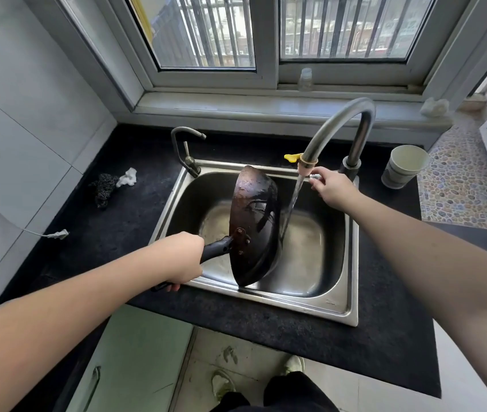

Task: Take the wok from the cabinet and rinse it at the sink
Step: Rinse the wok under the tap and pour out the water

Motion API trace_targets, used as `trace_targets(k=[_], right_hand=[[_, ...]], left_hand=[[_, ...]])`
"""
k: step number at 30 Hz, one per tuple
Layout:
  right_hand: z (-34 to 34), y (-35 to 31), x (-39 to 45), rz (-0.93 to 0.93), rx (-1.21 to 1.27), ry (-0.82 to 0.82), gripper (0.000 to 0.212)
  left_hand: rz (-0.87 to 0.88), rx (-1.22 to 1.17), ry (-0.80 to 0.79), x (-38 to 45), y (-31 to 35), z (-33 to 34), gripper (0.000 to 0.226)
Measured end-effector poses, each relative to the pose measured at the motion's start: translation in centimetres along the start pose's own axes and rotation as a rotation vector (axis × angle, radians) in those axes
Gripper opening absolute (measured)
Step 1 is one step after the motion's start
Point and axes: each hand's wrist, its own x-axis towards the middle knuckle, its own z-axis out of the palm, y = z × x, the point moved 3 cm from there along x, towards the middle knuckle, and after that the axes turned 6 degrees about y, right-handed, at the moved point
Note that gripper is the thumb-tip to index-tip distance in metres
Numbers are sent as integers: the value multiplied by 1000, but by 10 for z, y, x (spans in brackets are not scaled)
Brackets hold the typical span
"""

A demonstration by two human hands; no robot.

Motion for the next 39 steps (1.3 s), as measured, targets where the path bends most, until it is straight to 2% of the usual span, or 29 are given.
trace_targets(k=[5, 8, 16, 29, 34, 39], right_hand=[[2, 2, 1, 5, 1, 4, 30], [3, 3, 2, 11, -3, 17, 30], [1, 3, 4, 15, -26, 35, 31], [-1, 3, 3, 17, -18, 20, 30], [-1, 2, 3, 11, -32, 19, 30], [-2, 2, 2, 12, -41, 19, 31]], left_hand=[[54, 165, 84, -7, -10, -25, 8], [71, 351, 192, -8, -18, -47, 16], [105, 536, 241, 6, -9, -44, 30], [86, 380, 133, 31, -39, -43, 36], [86, 332, 110, 35, -56, -51, 27], [89, 328, 127, 39, -68, -55, 37]])
